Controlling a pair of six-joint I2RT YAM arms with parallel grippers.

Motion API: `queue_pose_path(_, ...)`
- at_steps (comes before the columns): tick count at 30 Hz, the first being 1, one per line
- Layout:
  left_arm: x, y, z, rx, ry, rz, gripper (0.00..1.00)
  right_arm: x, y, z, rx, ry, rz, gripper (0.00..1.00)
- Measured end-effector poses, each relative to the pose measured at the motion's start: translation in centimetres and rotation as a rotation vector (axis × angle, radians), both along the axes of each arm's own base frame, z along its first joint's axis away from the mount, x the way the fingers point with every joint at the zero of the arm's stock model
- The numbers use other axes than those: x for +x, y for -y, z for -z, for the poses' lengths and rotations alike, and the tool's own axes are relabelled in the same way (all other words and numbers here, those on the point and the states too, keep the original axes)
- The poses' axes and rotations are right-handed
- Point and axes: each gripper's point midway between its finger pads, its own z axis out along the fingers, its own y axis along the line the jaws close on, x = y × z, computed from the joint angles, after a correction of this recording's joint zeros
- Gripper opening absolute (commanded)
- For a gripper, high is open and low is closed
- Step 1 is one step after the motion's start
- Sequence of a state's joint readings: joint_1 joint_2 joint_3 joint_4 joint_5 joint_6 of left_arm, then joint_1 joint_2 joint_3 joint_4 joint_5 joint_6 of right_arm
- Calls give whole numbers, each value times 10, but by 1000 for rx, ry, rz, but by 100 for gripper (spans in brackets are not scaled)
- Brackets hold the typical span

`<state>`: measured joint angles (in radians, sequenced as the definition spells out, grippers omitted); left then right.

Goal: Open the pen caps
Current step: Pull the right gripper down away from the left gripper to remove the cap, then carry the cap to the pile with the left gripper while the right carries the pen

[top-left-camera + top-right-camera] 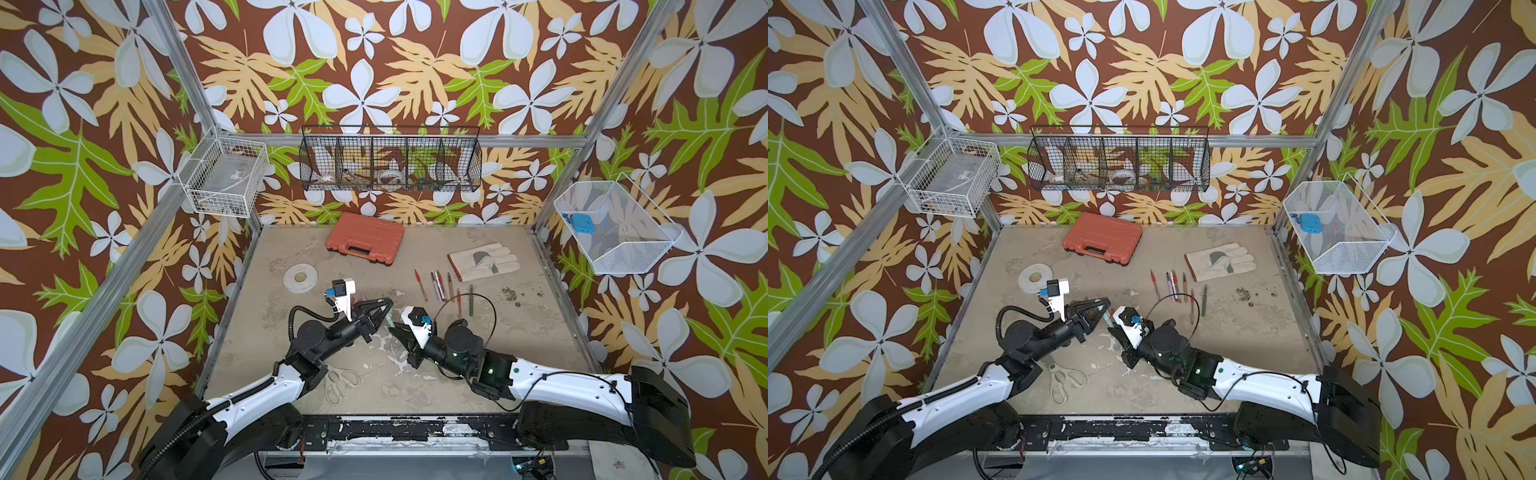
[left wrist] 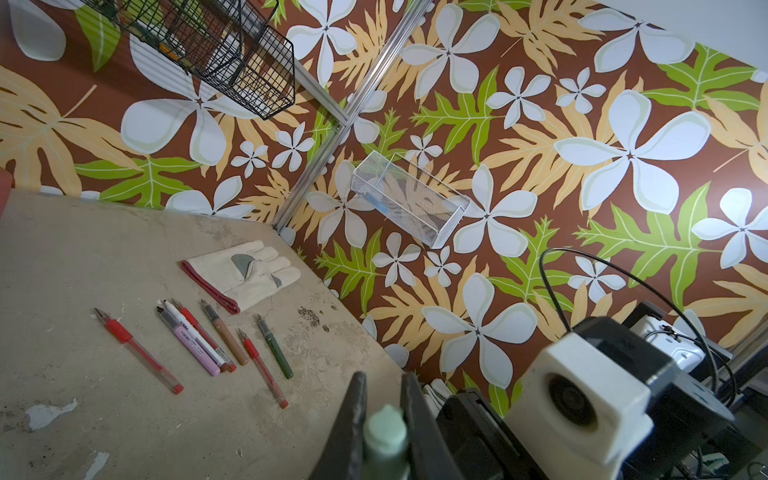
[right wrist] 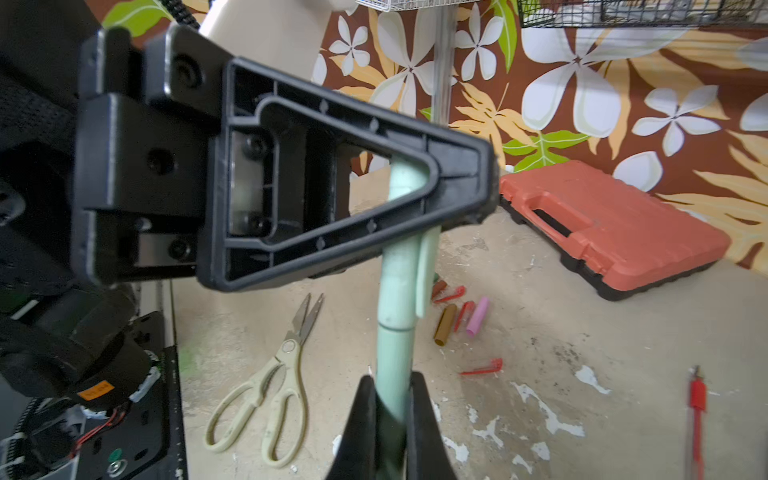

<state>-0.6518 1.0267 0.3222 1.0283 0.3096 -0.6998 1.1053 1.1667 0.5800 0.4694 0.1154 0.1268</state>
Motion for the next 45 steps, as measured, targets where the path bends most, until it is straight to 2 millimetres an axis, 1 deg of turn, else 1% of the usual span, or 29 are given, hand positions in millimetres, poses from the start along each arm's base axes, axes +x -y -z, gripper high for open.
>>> queue_pose_path(2, 1, 0, 1, 2, -5, 1, 0, 1, 3, 0, -7, 12, 8, 0)
queue_pose_path(4, 0, 1, 1, 4, -6, 7, 0, 0, 4, 1, 4, 9, -21, 0)
queue_pose_path(7, 2, 0, 2, 5, -9, 4, 0, 3, 6, 1, 54, -30, -121, 0)
queue_pose_path(13, 0, -1, 1, 9, -8, 15, 0, -3, 3, 3, 158, -149, -324, 0)
queue_pose_path(14, 1, -2, 2, 11, -13, 11, 0, -4, 2, 5, 165, -171, -351, 0)
queue_pose_path(18, 5, -8, -7, -22, 4, -15, 0, -18, 0, 29, 127, -297, -439, 0)
queue_pose_path(20, 6, -10, -9, -34, 4, -20, 0, -23, -1, 32, 118, -317, -461, 0)
queue_pose_path(22, 6, -12, -11, -41, 8, -24, 0, -26, -1, 32, 103, -309, -445, 0)
queue_pose_path(26, 6, -17, -17, -56, 18, -41, 0, -30, 3, 19, 104, -231, -406, 0)
queue_pose_path(29, 7, -20, -18, -60, 19, -57, 0, -21, 9, 23, 90, -220, -338, 0)
queue_pose_path(33, 11, -24, -15, -47, 0, -91, 0, -21, 13, 21, 77, -194, -329, 0)
queue_pose_path(37, 21, -29, -13, -22, -26, -149, 0, -21, 22, 18, 84, -159, -296, 0)
queue_pose_path(41, 31, -32, -6, 14, -64, -201, 0, -14, 34, 11, 103, -123, -235, 0)
queue_pose_path(43, 37, -30, 1, 43, -90, -216, 0, -6, 41, 7, 114, -113, -181, 0)
queue_pose_path(45, 46, -27, 13, 81, -131, -229, 0, 5, 50, 5, 117, -100, -109, 0)
